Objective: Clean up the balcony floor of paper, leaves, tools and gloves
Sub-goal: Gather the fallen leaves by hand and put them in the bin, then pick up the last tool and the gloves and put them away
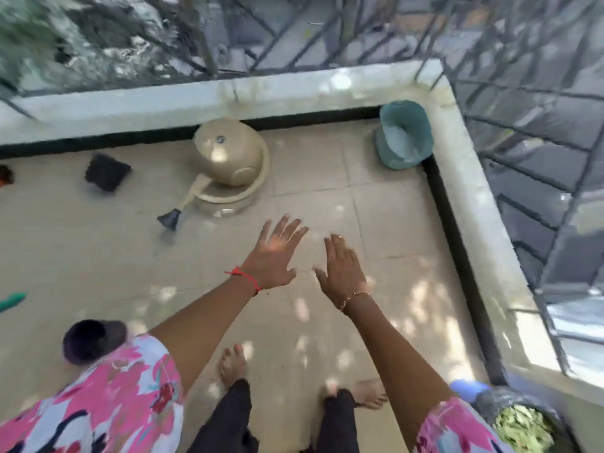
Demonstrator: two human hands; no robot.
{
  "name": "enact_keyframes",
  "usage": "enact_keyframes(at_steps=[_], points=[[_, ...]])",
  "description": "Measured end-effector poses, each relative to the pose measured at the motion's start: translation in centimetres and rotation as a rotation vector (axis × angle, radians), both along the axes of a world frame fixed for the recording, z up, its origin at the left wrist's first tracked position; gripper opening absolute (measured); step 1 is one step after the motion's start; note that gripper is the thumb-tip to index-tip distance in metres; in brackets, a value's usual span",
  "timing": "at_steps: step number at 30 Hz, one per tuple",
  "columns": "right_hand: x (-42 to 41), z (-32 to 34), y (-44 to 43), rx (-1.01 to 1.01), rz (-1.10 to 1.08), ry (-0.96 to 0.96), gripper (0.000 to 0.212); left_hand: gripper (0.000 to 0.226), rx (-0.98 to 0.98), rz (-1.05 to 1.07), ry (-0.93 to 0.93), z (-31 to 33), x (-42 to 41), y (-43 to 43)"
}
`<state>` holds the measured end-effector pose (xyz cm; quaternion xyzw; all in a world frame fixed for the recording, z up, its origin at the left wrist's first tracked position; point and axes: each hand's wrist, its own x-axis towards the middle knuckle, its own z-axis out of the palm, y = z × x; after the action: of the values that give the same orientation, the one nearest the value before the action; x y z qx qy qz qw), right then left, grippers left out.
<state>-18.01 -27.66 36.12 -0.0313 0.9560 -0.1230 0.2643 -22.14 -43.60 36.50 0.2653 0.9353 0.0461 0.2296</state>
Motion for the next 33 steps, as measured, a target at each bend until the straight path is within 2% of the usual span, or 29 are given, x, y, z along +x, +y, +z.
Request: enact_keyframes(at_steps=[10,18,26,29,33], points=[[-5.3,-0.6,-23.8,-0.032,0.42,-0.023,0.059,0.084,0.017,0.535,-0.075,-0.5,2.6,-23.3],[-5.6,-1.3,-37.5,-0.079,0.614,-0.08,0.058,0.081,0.027,0.844,-0.087,-2.4,7.5,-34.4],[-7.9,-4.1,-41.5,-0.049,0.707,-0.19,0.052,0.079,0.076,0.947,-0.17,-5.0,6.4,-35.8],[-10.7,-5.9,-40.1,0.015,0.667,-0.267,0.048,0.078,0.11,0.952,-0.218,-6.1,3.3,-34.7],[-15.8,-8.8,-36.3,0.126,0.581,-0.348,0.045,0.072,0.146,0.849,-0.285,-8.6,-2.7,-32.9]])
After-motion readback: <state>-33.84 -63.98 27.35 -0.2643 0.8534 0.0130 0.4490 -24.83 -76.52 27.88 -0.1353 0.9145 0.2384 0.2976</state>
